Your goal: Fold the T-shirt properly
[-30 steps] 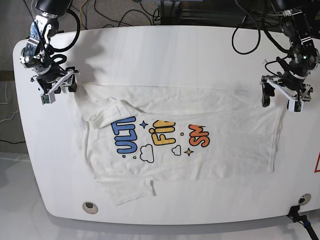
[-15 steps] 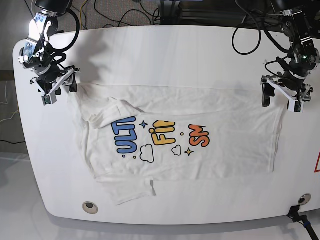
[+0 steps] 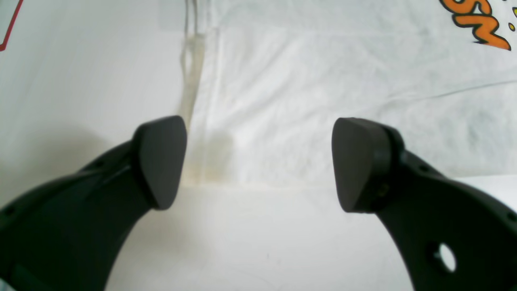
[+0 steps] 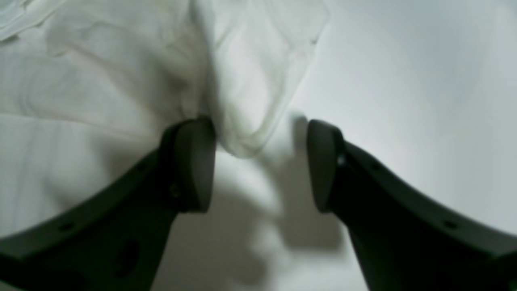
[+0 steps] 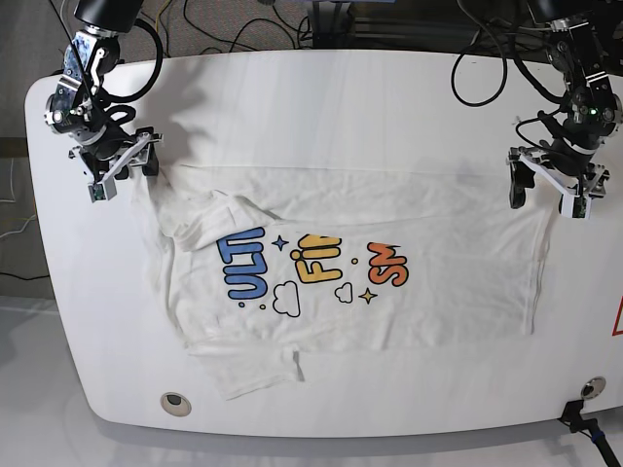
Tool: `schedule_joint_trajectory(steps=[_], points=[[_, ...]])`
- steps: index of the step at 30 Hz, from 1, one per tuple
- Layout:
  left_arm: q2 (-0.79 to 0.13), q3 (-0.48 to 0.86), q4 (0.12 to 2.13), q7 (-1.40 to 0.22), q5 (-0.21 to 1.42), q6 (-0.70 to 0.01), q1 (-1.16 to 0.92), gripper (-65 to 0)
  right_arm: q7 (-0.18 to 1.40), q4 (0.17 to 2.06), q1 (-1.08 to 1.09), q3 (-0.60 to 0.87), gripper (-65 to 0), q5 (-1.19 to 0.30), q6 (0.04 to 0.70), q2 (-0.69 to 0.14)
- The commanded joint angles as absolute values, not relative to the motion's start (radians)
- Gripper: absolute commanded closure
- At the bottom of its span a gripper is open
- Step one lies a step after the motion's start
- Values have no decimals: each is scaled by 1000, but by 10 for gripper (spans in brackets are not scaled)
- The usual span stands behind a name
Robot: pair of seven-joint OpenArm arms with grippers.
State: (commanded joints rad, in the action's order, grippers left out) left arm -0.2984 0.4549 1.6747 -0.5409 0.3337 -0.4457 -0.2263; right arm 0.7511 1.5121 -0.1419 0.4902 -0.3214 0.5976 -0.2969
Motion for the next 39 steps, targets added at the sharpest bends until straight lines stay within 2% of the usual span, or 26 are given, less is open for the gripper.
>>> schedule_joint_trajectory(steps=[14,19,23,24,35,39], points=[[-300,456,1675,-541,334,-446,-225,-532,751,1514,-124,429,-341,-325,598,-295],[-300,456,1675,-541,334,-446,-225,-532,751,1514,-119,432,-215,-325,598,-295],[-300,456,1675,-541,334,-446,-222,-532,751,1514,-119,433,-15,-320,596,-297],[-300,456,1673,-541,334,-446,-220,-532,751,1514,-119,433,0,-320,596,-297],[-303,526,1471,-541,341,-449,-148,-533,751,1514,-119,435,0,-318,595,-297],[-298,530,1414,-542,341,-524,-131,-533,751,1514,-120,430,0,-321,595,-297]])
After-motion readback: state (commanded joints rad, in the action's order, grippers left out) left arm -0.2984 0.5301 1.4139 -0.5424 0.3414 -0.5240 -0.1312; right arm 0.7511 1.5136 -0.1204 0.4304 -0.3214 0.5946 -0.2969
